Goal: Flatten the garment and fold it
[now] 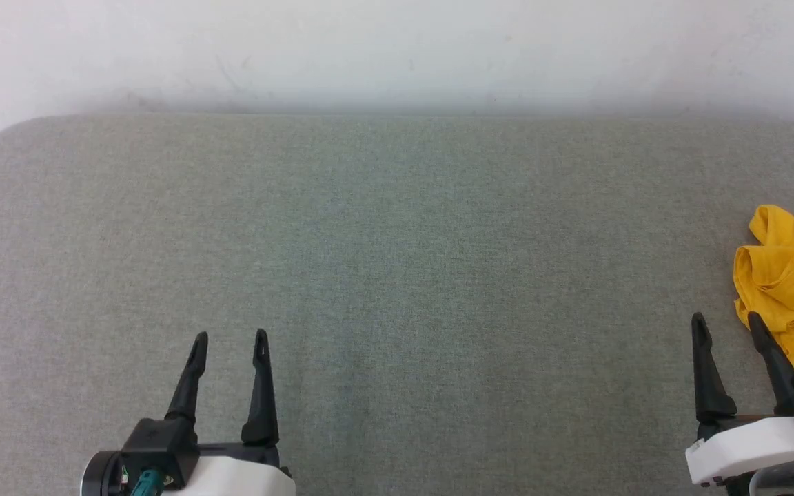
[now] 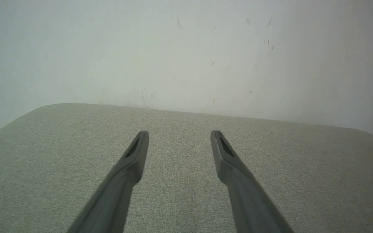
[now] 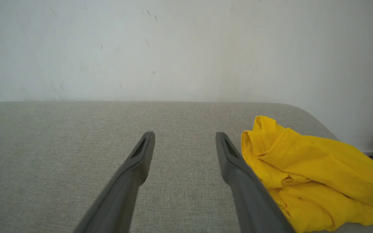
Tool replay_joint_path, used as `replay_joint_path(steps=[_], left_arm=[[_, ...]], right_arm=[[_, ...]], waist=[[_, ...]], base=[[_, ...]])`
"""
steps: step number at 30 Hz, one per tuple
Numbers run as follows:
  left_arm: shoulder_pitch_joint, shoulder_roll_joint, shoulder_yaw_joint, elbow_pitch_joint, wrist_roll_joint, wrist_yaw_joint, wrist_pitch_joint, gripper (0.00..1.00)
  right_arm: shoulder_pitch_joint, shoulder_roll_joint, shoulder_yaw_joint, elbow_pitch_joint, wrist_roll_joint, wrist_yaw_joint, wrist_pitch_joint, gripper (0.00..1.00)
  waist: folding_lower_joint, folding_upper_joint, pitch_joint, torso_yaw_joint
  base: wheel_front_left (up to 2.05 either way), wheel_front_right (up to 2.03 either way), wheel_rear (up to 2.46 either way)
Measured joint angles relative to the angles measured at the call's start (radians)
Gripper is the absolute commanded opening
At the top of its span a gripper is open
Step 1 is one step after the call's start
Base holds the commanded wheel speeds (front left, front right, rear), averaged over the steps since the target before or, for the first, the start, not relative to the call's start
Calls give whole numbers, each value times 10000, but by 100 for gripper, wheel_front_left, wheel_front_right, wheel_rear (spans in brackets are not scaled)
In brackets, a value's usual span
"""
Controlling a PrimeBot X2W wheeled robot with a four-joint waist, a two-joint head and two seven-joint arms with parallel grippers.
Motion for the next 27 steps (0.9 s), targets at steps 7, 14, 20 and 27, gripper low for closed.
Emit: replay_joint_path(steps=[7, 14, 20, 27], left_arm=[[-5, -113, 211, 132, 67, -174, 15, 0], [-10, -128, 234, 140, 75, -188, 79, 0], [-14, -221, 374, 198, 222, -360, 199, 0], [-18, -385, 550, 247, 443, -541, 336, 0]], right_arm=[[-12, -6, -4, 50, -2, 2, 8, 0], [-12, -10, 2, 50, -4, 2, 23, 0], [-15, -10, 56, 50, -17, 2, 100, 0], [-49, -10, 176, 48, -67, 2, 184, 0]], waist=[[1, 0, 12, 22], [2, 0, -22, 36], [2, 0, -73, 57], [2, 0, -133, 81]], base=[[0, 0, 0], [0, 0, 0], [0, 0, 0], [0, 0, 0]])
